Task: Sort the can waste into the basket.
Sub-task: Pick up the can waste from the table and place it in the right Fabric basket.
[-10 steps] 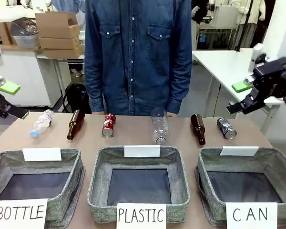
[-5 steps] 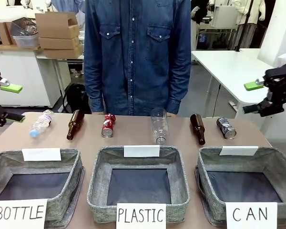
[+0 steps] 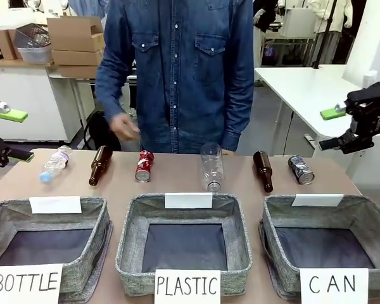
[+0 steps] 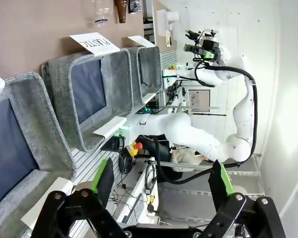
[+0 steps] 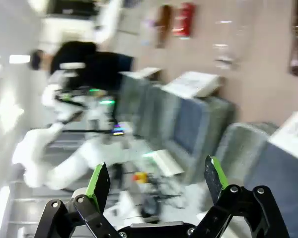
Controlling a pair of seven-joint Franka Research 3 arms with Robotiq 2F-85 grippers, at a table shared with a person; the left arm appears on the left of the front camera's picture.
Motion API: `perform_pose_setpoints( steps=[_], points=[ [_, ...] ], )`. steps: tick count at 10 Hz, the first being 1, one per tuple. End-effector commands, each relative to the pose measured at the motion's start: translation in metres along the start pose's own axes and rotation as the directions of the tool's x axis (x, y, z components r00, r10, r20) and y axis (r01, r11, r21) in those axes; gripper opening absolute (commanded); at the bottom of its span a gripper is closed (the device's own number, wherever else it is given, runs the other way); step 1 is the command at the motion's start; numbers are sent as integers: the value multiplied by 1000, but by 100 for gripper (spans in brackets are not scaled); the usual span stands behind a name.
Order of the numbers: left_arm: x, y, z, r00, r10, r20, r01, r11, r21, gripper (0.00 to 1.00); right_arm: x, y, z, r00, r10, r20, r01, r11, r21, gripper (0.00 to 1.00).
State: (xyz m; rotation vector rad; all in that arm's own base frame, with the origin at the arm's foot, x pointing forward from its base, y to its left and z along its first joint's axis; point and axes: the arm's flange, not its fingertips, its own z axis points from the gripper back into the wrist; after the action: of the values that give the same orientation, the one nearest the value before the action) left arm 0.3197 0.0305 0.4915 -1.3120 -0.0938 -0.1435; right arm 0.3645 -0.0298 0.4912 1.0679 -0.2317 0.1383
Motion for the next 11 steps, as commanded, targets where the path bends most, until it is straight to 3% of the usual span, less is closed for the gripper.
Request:
perform_pose_setpoints(
  steps=[1, 2, 4, 5, 6, 7, 9, 10, 11],
  points=[
    [3, -2, 0, 1000, -24, 6, 24, 999, -21, 100, 7, -4, -7, 985, 157, 67, -43, 607, -794, 100],
    [3, -2, 0, 1000, -24, 6, 24, 999, -21, 100, 13, -10, 0, 973, 181, 145, 41, 481, -876, 100],
    [3, -2, 0, 1000, -24, 6, 24, 999, -21, 100, 12, -15, 6, 964, 217, 152, 36, 461, -887, 100],
    [3, -2, 0, 1000, -24, 6, 24, 999, -21, 100, 7, -17, 24, 943, 216, 252, 113, 504, -856, 100],
    [3, -2, 0, 1000, -24, 6, 24, 999, -21, 100, -6, -12, 48, 905, 148, 398, 221, 636, -739, 100],
    [3, -2, 0, 1000, -24, 6, 24, 999, -21, 100, 22, -12, 30, 954, 273, 123, -107, 695, -711, 100],
    [3, -2, 0, 1000, -24, 6, 24, 999, -21, 100, 22, -12, 30, 954, 273, 123, -107, 695, -711, 100],
    [3, -2, 0, 1000, -24, 6, 24, 999, -21, 100, 12, -14, 37, 944, 258, 206, -16, 660, -751, 100],
    [3, -2, 0, 1000, -24, 6, 24, 999, -21, 100, 54, -26, 27, 965, 150, 216, 83, 603, -794, 100]
  ],
)
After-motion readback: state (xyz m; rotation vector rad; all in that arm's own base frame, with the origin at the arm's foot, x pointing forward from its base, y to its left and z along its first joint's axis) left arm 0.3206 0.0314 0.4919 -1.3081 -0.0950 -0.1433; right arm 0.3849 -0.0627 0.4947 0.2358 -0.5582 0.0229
